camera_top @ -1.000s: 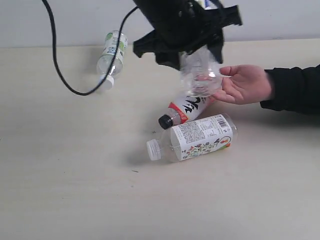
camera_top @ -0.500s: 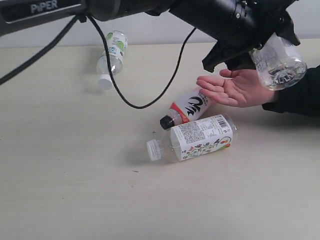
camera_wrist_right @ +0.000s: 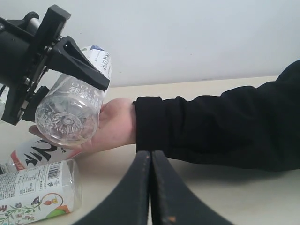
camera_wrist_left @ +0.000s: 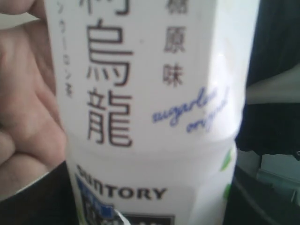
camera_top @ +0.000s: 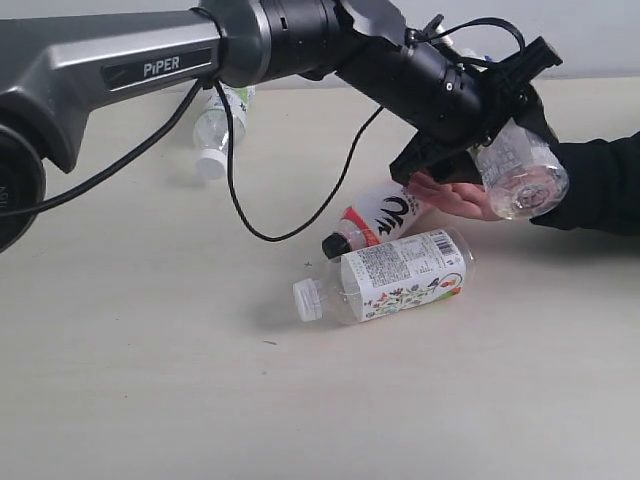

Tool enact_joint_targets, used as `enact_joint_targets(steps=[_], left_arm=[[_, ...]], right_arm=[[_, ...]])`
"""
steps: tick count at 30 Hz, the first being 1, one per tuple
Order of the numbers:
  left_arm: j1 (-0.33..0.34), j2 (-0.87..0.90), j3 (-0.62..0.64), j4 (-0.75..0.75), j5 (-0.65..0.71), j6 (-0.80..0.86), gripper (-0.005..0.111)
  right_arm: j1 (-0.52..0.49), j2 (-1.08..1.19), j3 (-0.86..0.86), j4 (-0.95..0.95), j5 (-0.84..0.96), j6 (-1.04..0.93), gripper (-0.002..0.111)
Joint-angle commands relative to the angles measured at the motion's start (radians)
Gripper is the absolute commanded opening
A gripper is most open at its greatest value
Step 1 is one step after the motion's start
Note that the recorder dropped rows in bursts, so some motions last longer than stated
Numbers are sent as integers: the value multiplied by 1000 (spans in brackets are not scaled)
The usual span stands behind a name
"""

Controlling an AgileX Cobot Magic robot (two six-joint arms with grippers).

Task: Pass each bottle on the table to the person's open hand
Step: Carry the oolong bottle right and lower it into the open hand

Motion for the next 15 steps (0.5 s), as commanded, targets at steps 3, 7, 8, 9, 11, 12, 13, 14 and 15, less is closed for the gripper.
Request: enact_joint_targets(steps=[3,7,8,9,11,12,13,14,15], left_arm=[[7,-5,1,17,33,6,0],[7,-5,23,37,40,-20,9],[7,-5,26,39,42,-20,13],[7,-5,31,44,42,-20,18],[7,-5,35,44,42,-20,28],[7,-3,35,44,42,-20,32],[7,-3,35,44,42,-20,35],[7,-3,35,44,42,-20,37],[7,-3,35,44,42,-22,38]], right_arm=[[-5,-6,5,1,-5,2,0],[-5,-6,5,1,-5,2,0],[-5,-6,5,1,-5,2,0],[-5,-6,5,1,-5,2,0],[-5,-6,5,1,-5,2,0],[-5,-6,5,1,-5,2,0],[-5,-6,5,1,-5,2,0],[-5,-6,5,1,-5,2,0],[-5,-6,5,1,-5,2,0]])
